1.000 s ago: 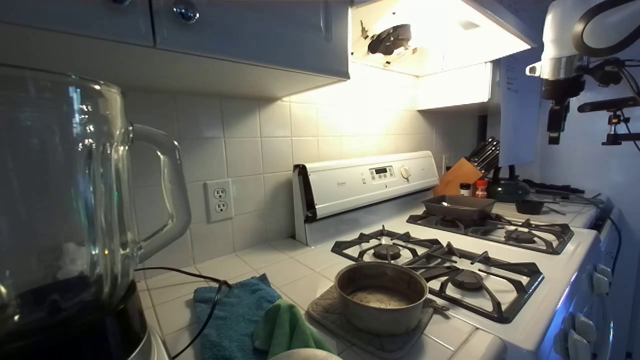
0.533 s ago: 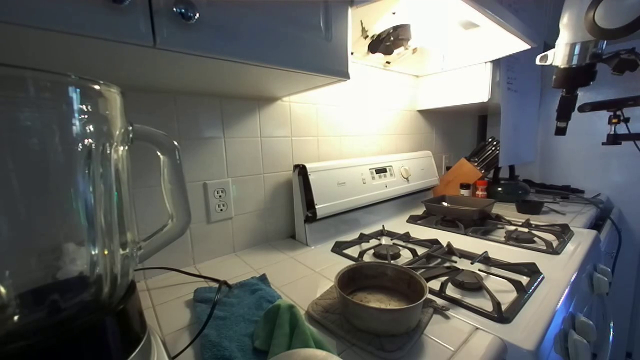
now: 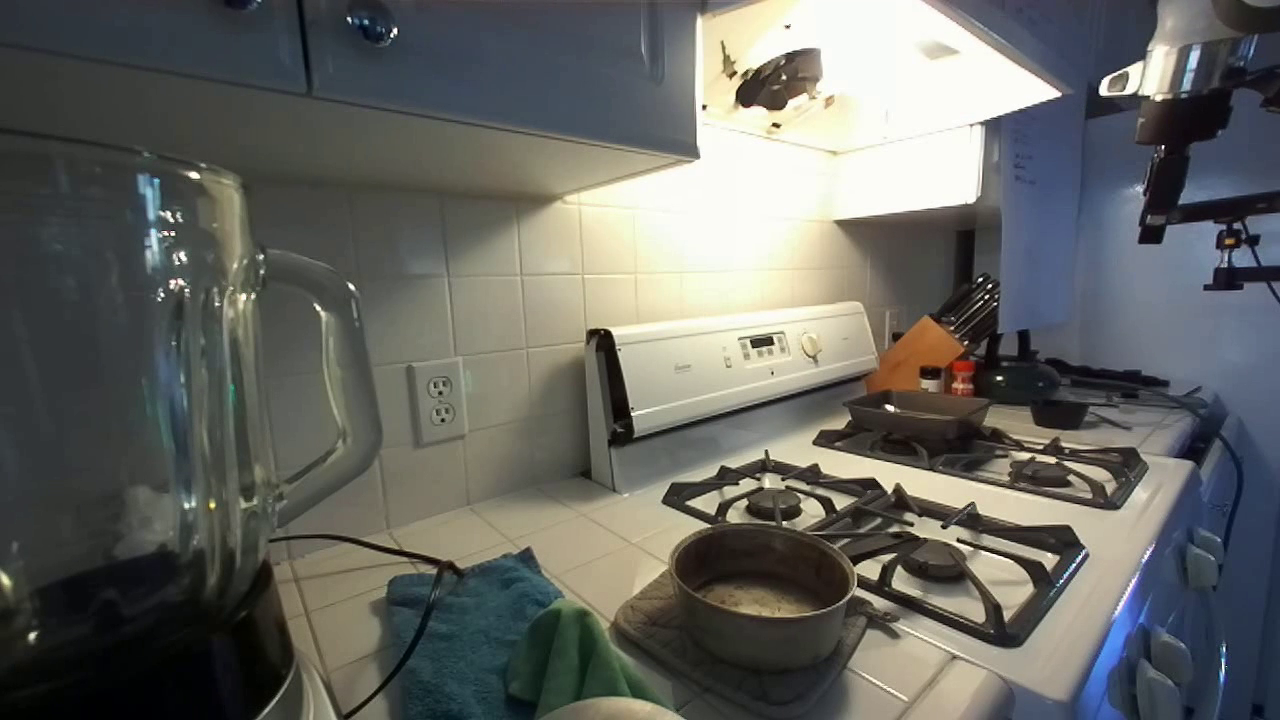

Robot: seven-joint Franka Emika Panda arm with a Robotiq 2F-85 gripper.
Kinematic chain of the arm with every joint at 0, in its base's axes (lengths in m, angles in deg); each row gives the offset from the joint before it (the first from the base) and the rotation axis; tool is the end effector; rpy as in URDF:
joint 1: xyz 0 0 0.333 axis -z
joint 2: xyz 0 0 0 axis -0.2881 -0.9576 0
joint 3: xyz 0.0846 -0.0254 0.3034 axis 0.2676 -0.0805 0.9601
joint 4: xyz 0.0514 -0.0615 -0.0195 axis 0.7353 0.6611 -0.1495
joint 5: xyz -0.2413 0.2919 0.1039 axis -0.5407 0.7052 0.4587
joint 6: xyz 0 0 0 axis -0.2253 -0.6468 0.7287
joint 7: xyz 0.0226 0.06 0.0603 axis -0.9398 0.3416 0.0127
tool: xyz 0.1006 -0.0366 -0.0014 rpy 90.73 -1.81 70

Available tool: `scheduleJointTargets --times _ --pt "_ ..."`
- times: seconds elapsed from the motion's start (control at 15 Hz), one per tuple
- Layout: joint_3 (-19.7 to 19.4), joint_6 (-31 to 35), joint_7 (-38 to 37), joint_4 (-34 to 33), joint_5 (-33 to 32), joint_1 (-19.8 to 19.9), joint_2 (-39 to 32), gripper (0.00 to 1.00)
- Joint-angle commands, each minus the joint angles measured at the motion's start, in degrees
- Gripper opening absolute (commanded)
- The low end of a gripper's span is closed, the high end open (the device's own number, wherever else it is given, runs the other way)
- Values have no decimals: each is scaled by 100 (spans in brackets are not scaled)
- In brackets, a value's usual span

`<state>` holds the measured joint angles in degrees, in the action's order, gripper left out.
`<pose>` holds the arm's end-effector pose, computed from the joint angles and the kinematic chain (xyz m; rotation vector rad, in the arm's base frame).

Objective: Turn off the light

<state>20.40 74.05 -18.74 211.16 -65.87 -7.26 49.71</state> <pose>0.3623 -0.1779 0.5586 2.8339 0.2231 0.1904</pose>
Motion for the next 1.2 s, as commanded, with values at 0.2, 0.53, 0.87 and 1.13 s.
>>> scheduleJointTargets --times 0.2,0.53,0.87,1.13 --pt "-154 -51 85 206 188 -123 799 100" --pt "-218 79 18 145 334 -201 1065 100" --pt "-133 546 -86 108 258 -282 1205 100" --pt "-91 1095 -165 -11 244 -301 1111 100"
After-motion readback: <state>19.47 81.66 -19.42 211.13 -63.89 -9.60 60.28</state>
